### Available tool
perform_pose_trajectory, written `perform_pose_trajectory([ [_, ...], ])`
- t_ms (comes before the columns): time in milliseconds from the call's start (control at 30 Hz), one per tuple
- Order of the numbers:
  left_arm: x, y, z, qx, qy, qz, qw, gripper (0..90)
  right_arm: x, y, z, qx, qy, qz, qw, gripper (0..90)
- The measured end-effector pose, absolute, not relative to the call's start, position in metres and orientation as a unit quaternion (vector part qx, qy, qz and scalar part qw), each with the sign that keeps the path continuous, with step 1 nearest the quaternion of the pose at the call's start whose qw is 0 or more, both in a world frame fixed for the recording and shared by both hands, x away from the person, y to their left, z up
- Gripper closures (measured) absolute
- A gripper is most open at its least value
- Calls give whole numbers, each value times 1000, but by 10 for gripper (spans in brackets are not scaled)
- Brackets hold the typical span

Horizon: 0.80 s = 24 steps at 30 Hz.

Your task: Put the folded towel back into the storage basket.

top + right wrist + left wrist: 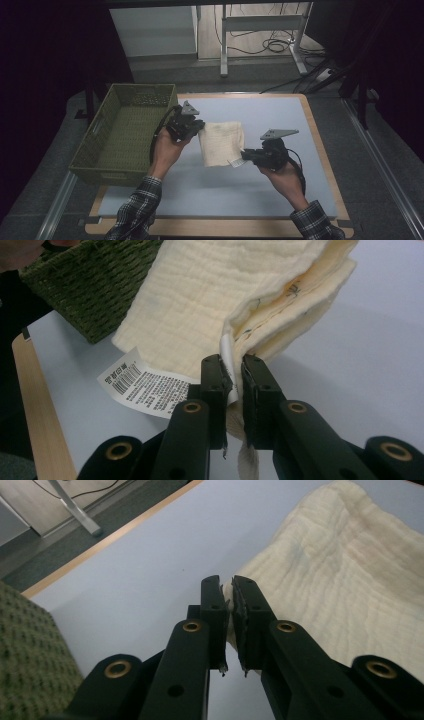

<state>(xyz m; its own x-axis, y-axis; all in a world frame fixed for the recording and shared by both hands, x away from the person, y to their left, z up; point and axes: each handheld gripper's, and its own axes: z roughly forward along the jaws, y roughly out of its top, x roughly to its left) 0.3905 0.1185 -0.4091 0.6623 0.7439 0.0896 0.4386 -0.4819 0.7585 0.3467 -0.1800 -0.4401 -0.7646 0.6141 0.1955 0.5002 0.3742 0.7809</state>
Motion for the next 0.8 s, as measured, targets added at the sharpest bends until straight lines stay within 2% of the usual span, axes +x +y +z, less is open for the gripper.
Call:
perform_pose_trajectory([
  [800, 383, 191, -383, 807, 398, 250, 358, 845, 368, -107, -417, 299, 834, 460, 58, 809],
])
